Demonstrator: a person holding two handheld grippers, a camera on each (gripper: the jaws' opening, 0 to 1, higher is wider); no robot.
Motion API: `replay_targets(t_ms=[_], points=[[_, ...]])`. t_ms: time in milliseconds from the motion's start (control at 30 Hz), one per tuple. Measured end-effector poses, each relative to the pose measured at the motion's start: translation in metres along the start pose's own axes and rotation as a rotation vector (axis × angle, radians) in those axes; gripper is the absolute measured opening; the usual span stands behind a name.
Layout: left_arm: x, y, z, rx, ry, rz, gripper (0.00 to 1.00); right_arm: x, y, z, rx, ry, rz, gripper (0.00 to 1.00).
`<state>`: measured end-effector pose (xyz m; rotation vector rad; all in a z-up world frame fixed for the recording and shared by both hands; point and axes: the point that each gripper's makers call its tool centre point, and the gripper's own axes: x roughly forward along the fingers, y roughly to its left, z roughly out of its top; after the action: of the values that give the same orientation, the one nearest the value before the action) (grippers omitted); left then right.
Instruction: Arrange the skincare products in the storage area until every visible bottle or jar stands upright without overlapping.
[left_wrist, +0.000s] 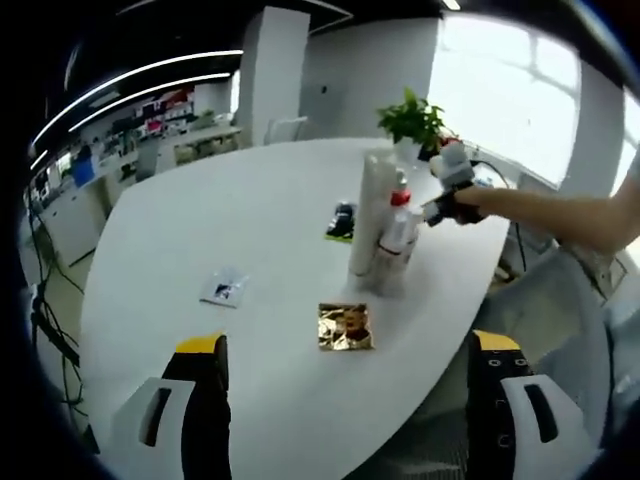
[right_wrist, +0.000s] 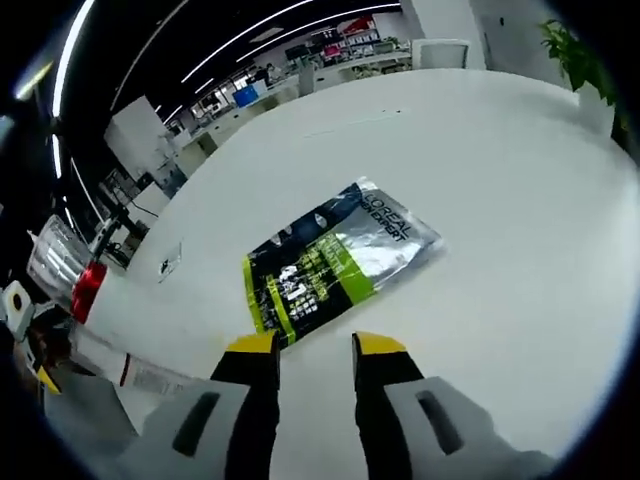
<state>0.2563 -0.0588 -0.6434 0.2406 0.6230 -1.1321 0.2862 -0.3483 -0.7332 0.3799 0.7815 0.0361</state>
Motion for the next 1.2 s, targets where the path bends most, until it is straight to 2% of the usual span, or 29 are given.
replay_targets(t_ms=[200,467,633,1033,1200], points=[[0.001,-0.003,-0.002,-0.002,0.007,-0.010,0.97,0.012,-0.006,0.012,0.016,-0.004,-0.022,0.25],[-0.002,-0.005,-0.009,-0.008,0.017,-0.018,0.97,0.022,-0.026,0.023,0.054,0.003,-0.052,0.14],[-0.001,-0.006,-0.012,-0.004,0.027,-0.029,0.97,0.026,-0.035,0.030,0.024,0.036,-0.083,0.10],[0.002,0.000,-0.007,-0.005,0.023,-0.035,0.96,0.039,-0.037,0.042,-0.013,0.078,-0.086,0.06],[0.004,0.010,-0.007,-0.022,0.019,-0.043,0.96,0.045,-0.035,0.047,-0.021,0.089,-0.070,0.03]])
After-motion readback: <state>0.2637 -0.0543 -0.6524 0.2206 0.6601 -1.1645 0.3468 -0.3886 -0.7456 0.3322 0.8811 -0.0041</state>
